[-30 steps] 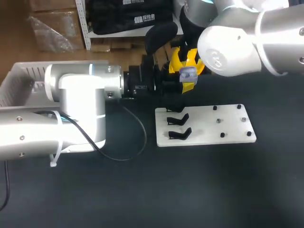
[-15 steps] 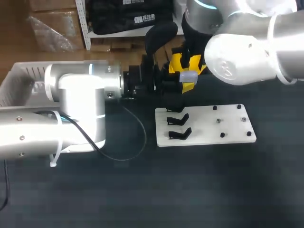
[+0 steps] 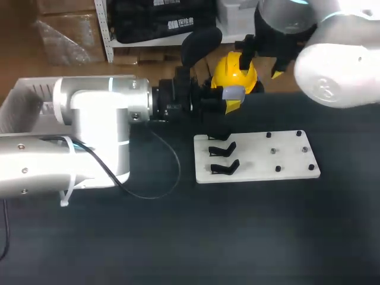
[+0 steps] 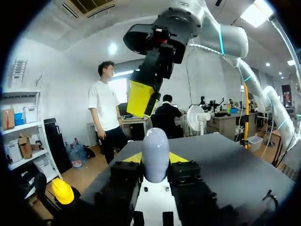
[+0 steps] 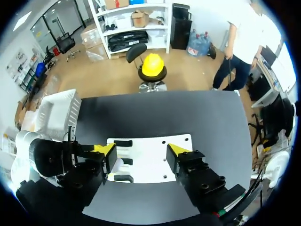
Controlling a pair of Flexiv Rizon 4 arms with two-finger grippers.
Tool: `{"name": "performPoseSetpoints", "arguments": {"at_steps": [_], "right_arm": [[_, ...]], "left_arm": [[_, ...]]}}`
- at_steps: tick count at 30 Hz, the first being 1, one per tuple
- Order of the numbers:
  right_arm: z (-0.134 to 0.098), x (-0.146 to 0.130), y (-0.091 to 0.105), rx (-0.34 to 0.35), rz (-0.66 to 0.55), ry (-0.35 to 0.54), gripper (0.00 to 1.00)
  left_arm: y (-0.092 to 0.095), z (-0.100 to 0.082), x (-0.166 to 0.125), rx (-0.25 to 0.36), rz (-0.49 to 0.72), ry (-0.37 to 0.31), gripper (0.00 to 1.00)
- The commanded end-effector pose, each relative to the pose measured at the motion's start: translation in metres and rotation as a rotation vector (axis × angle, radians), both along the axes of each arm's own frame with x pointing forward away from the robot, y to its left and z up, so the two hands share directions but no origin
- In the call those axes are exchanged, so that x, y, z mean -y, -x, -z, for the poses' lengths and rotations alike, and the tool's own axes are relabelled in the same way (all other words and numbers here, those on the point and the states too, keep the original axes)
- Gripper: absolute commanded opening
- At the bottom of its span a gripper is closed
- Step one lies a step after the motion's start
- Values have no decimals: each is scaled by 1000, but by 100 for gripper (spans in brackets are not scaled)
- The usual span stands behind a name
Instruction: Pick up each earbud case from the left stands, insert the matching earbuds, close the lid, and place the case in the box.
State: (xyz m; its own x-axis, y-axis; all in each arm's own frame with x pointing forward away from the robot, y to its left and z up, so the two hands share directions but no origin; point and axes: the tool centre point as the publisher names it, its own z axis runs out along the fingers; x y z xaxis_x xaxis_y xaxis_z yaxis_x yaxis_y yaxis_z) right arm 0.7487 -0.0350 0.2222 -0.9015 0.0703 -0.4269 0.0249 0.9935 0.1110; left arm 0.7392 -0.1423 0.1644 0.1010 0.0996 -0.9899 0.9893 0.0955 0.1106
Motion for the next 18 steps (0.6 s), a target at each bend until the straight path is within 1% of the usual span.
{"name": "performPoseSetpoints", "arguments": {"at_steps": [1, 3, 6, 7, 8, 9, 10, 11, 12, 13, 15, 16, 18], "right_arm": [[4, 20, 16, 105, 47, -19, 100], [9, 24, 21, 96, 63, -35, 100], [17, 25, 30, 88, 92, -66, 100], [18, 26, 34, 98, 102, -80, 100], [20, 26, 37, 96, 105, -93, 100], [22, 26, 41, 115, 115, -101, 100], [23, 25, 45, 136, 114, -94, 100], [23, 24, 49, 151, 105, -85, 100], [22, 23, 53, 174, 97, -84, 100], [22, 23, 57, 178, 94, -82, 100], [22, 23, 61, 163, 95, -90, 100], [21, 22, 63, 165, 82, -92, 100], [21, 19, 64, 167, 74, -79, 100]], "left_arm": [[6, -20, -28, 35, -21, 30, 0], [3, -29, -46, 69, -37, 15, 0], [-6, -41, -86, 129, -74, -24, 0], [-10, -45, -103, 144, -98, -23, 0], [-15, -45, -122, 137, -136, -25, 0], [-21, -46, -140, 143, -159, -5, 0], [-25, -48, -157, 162, -168, 6, 0], [-29, -50, -175, 165, -180, 5, 0], [-35, -52, -191, 173, -199, -21, 0], [-40, -54, -206, 194, -234, -40, 0], [-48, -54, -230, 184, -270, -33, 0], [-49, -55, -238, 185, -272, -64, 0], [-50, -54, -250, 192, -265, -80, 0]]}}
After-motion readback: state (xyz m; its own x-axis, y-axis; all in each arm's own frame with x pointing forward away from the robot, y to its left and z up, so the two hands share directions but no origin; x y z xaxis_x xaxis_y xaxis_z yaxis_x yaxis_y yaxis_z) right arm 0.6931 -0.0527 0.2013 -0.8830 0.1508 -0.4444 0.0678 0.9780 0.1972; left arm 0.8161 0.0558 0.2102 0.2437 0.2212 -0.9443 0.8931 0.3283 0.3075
